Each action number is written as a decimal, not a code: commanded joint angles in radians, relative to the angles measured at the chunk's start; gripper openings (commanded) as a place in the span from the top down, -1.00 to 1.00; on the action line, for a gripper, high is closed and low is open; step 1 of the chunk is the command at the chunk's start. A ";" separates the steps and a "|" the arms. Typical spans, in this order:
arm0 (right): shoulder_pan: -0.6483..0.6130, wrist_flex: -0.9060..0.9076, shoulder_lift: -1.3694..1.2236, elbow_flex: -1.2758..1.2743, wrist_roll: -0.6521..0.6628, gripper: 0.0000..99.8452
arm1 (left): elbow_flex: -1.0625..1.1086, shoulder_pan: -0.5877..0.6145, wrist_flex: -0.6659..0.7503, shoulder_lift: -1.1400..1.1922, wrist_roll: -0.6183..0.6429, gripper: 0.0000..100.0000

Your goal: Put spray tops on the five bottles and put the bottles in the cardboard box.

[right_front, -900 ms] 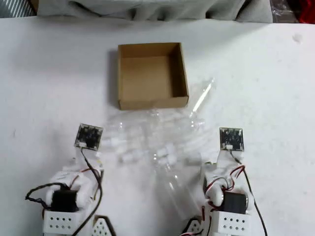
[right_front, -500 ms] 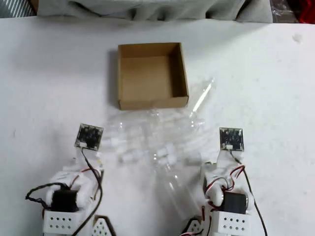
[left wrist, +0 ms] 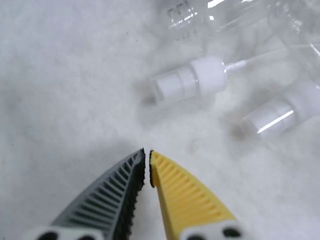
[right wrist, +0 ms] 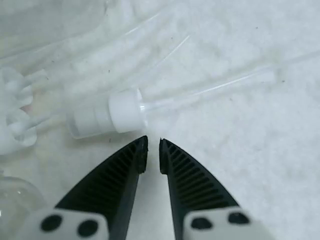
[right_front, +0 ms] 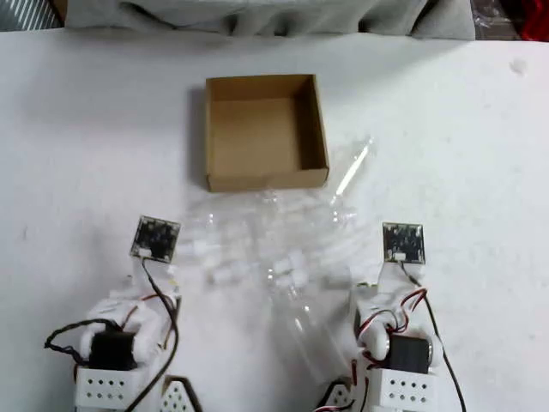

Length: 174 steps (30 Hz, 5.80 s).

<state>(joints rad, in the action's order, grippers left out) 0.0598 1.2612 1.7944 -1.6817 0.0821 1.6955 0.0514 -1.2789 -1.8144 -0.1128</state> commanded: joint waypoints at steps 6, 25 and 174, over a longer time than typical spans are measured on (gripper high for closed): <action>-0.013 0.008 0.005 -0.009 0.000 0.97 | -0.003 -0.005 -0.009 -0.008 -0.006 0.95; -0.013 0.008 0.005 -0.009 -0.003 0.97 | -0.003 -0.013 0.005 -0.012 -0.009 0.95; -0.840 0.407 -1.707 1.465 0.143 0.97 | -0.836 0.438 0.600 1.480 0.012 0.73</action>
<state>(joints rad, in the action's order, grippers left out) -0.7933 1.5911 -0.0192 -0.2931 0.1834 0.9037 0.5025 -0.7050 -0.3353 -0.1066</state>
